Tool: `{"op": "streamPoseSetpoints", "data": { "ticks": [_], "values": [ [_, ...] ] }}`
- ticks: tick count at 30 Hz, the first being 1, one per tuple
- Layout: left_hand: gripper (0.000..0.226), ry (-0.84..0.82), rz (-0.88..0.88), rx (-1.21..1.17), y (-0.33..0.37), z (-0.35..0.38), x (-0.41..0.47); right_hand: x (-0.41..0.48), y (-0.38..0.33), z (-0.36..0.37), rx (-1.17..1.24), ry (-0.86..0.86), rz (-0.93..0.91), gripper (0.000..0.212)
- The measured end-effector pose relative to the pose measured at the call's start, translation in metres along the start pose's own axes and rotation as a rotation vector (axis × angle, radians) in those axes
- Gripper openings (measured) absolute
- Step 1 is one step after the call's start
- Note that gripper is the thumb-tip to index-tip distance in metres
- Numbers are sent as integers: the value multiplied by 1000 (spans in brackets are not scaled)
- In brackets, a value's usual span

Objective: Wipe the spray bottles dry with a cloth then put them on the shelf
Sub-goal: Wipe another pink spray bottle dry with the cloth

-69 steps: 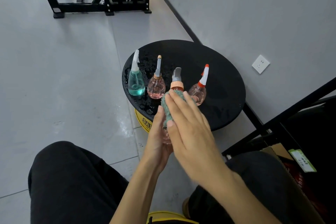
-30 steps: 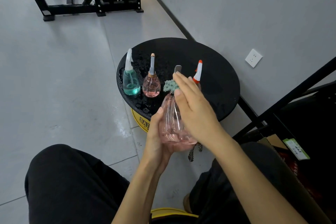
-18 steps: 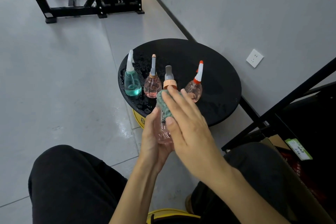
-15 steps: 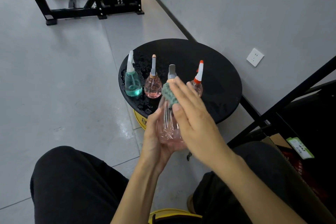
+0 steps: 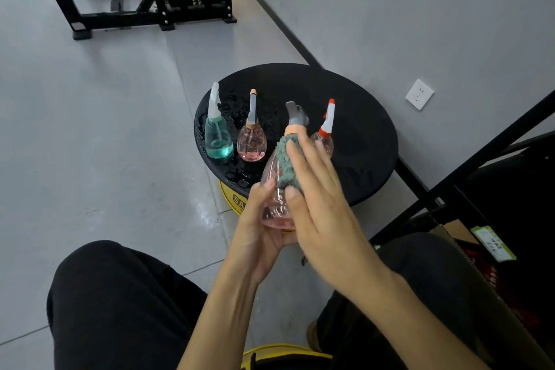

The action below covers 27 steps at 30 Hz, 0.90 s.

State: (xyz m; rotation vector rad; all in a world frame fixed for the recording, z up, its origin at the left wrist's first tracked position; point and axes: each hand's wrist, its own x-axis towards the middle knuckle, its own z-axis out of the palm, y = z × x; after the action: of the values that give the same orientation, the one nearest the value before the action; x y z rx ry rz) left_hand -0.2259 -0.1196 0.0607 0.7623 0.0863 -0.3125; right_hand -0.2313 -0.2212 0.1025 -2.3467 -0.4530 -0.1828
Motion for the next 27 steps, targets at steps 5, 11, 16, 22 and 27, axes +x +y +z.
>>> {"op": "streamPoseSetpoints", "data": {
  "ticks": [5,11,16,22,27],
  "values": [
    [44,-49,-25,57,-5,3,1,35,11,-18,46,46,128,50],
    [36,-7,7,-35,-9,4,3,6,1,0,-178,-1,7,55],
    [42,39,1,-105,-12,10,1,1,3,9,-270,30,-44,54],
    [42,-5,-34,13,-12,13,2,39,13,-17,-71,1,155,46],
    [40,7,25,-99,-11,11,3,19,2,-9,-108,9,46,49]
  ]
}}
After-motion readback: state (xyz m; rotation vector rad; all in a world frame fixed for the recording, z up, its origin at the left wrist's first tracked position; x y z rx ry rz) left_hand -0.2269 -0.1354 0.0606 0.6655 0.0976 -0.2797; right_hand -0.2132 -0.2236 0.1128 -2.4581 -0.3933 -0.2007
